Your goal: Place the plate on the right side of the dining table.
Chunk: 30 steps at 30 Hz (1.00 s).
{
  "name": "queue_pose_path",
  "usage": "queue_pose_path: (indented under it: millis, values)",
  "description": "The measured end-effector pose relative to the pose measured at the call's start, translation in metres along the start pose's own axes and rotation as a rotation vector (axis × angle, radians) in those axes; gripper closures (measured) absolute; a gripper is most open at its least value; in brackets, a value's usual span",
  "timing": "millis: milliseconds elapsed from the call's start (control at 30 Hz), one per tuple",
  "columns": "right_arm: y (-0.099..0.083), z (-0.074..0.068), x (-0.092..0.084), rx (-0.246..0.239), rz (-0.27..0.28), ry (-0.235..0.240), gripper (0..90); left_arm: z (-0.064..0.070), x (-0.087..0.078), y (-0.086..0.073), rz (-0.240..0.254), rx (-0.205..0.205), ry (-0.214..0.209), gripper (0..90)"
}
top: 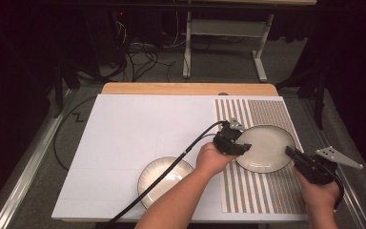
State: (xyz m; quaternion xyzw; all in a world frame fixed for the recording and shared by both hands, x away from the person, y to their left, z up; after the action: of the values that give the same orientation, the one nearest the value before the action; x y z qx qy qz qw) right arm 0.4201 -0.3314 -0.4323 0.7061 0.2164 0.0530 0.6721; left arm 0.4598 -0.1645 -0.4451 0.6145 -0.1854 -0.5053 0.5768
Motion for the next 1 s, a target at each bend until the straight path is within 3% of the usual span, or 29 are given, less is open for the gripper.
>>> queue_pose_path:
  millis: [300,467,567,767,1000]
  values:
    - [-0.001,0.002,0.002,0.003,0.0,0.002,85.9,-0.001,0.004,-0.001,-0.001,-0.002,0.027,61.0]
    - [0.0,0.0,0.001,0.019,0.007,0.026,87.3,-0.005,0.006,-0.004,-0.016,0.004,0.059,53.6]
    - [0.001,-0.002,0.001,0.016,0.011,0.032,88.0,-0.009,0.004,-0.003,-0.021,-0.027,0.057,47.6]
    - [0.001,0.0,0.003,0.015,0.006,0.016,87.7,-0.012,-0.01,0.008,0.016,-0.007,0.074,39.5]
    - [0.0,0.001,0.004,0.017,0.001,0.003,87.5,-0.018,-0.041,0.006,0.067,0.017,0.116,32.1]
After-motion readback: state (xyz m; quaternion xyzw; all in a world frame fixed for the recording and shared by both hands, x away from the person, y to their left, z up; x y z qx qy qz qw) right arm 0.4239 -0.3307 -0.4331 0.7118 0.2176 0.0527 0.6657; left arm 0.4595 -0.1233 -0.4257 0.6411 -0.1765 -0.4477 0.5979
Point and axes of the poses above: each handheld gripper's, and its own axes: x roughly forward along the jaws, y roughly out of its top, z roughly to its right, the point moved 10 cm from there along x, roughly forward along the jaws, and after that the axes turned 11 degrees about z, right-handed, at the moved point
